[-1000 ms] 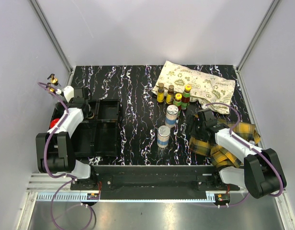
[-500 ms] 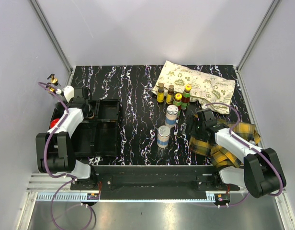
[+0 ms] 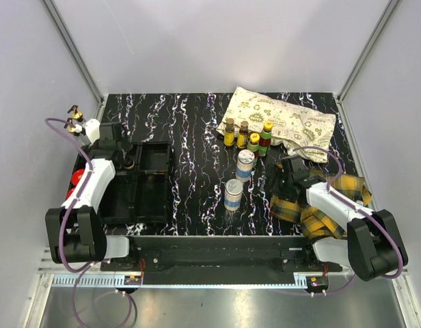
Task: Organize the condiment bottles
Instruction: Place the bottle in the storage box, then move the bottle to the center of the board.
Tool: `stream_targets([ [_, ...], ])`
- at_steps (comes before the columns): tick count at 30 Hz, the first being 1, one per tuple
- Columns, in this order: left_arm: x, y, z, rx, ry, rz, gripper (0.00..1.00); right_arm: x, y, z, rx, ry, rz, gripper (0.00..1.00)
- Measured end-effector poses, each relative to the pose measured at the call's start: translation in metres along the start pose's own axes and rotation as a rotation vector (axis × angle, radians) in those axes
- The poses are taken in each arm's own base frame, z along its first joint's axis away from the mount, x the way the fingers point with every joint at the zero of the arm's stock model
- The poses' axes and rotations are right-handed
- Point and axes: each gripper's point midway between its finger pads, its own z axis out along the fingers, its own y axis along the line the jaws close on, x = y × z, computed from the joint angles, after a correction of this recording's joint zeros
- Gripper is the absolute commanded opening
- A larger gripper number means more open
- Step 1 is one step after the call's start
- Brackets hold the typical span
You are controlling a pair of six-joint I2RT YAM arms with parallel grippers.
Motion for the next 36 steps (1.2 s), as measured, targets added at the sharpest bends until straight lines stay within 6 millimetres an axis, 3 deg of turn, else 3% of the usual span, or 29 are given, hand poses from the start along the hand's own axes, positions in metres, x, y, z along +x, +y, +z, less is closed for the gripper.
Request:
stream_targets([
  [6, -0.001, -0.014, -0.020, 0.069, 0.004, 0.029, 0.99, -0.001, 0.001, -0.001, -0.002, -0.003, 0.001, 1.00],
  [14, 0.009, -0.090, -0.107, 0.341, -0.072, 0.171, 0.99, -0.002, 0.002, -0.003, -0.008, -0.011, 0.005, 1.00],
  [23, 0.015, -0.146, -0.178, 0.587, -0.121, 0.252, 0.99, -0.008, 0.008, -0.012, -0.034, -0.044, 0.025, 1.00],
  [30, 0.038, -0.189, -0.195, 0.733, -0.071, 0.358, 0.99, -0.007, 0.007, -0.015, -0.017, -0.030, 0.030, 1.00],
  [36, 0.061, -0.234, -0.209, 0.899, -0.028, 0.436, 0.99, -0.025, 0.011, -0.026, 0.005, -0.076, 0.030, 1.00],
])
